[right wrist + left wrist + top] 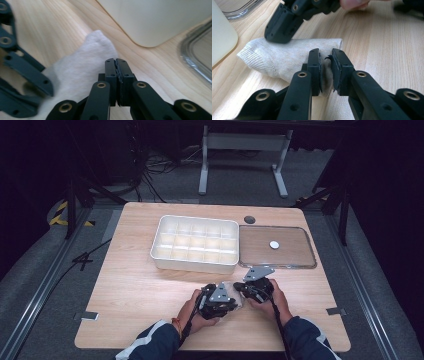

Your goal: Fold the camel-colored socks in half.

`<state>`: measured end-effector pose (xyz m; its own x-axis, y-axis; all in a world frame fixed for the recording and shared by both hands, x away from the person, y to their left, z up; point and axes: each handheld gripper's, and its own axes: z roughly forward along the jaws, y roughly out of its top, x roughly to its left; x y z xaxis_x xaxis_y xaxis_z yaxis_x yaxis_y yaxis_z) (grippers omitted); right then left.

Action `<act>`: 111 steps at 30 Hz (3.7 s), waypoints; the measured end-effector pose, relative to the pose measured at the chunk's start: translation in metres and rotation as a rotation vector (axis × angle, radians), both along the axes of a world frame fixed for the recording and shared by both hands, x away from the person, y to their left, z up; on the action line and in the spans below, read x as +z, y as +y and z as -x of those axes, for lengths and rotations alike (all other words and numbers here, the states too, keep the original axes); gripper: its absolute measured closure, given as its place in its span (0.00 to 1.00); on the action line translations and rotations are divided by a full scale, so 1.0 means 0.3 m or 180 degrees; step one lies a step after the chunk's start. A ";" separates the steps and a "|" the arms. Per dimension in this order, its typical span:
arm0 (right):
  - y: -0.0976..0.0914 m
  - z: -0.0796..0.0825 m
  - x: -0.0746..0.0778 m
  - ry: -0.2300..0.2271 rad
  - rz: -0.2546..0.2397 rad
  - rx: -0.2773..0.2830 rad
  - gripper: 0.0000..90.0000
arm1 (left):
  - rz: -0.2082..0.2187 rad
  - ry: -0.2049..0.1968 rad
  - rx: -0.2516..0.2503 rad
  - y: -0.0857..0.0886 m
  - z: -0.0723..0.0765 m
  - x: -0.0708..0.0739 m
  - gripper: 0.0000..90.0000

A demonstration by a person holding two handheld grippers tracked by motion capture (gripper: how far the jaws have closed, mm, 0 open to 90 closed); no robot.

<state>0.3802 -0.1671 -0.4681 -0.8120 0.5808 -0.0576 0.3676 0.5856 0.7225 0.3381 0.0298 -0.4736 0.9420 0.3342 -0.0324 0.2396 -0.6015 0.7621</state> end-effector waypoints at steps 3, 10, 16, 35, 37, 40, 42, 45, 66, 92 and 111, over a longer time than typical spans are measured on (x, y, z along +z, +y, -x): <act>-0.017 -0.005 0.008 -0.0005 -0.0011 -0.0039 0.97 | 0.0025 -0.0001 -0.0008 0.000 -0.002 -0.001 0.87; -0.035 0.057 0.058 0.0062 -0.0316 0.0325 0.95 | 0.0009 -0.0002 -0.0030 0.000 -0.005 0.000 0.87; -0.033 0.051 0.010 0.0189 -0.0107 0.0274 0.97 | -0.0039 -0.0015 -0.0036 -0.001 -0.003 0.005 0.87; -0.003 0.070 0.028 0.0119 -0.0145 0.0376 1.00 | -0.0078 0.0073 -0.0063 0.016 -0.018 0.014 0.87; -0.006 0.065 0.025 0.0137 -0.0015 0.0368 1.00 | -0.0110 0.0057 -0.0082 0.019 -0.021 0.016 0.87; -0.011 0.064 -0.008 0.0134 0.0134 0.0313 1.00 | -0.0147 0.0047 -0.0076 0.025 -0.022 0.021 0.86; -0.016 0.059 -0.006 0.0179 0.0119 0.0325 1.00 | -0.0142 0.0066 -0.0060 0.030 -0.024 0.022 0.86; -0.011 0.065 -0.004 0.0174 0.0137 0.0301 1.00 | -0.0097 0.0099 -0.0066 0.035 -0.028 0.021 0.86; -0.045 0.065 0.081 -0.0077 -0.0190 0.0152 0.97 | 0.0150 0.0025 0.0006 0.059 -0.025 0.057 0.82; 0.021 -0.040 0.005 0.0638 -0.0386 -0.0015 0.46 | -0.0264 -0.0085 0.0038 0.179 0.011 0.088 0.70; 0.021 -0.051 -0.005 0.1021 -0.0565 0.0381 0.82 | -0.0279 0.0144 0.0876 0.589 0.020 0.024 0.28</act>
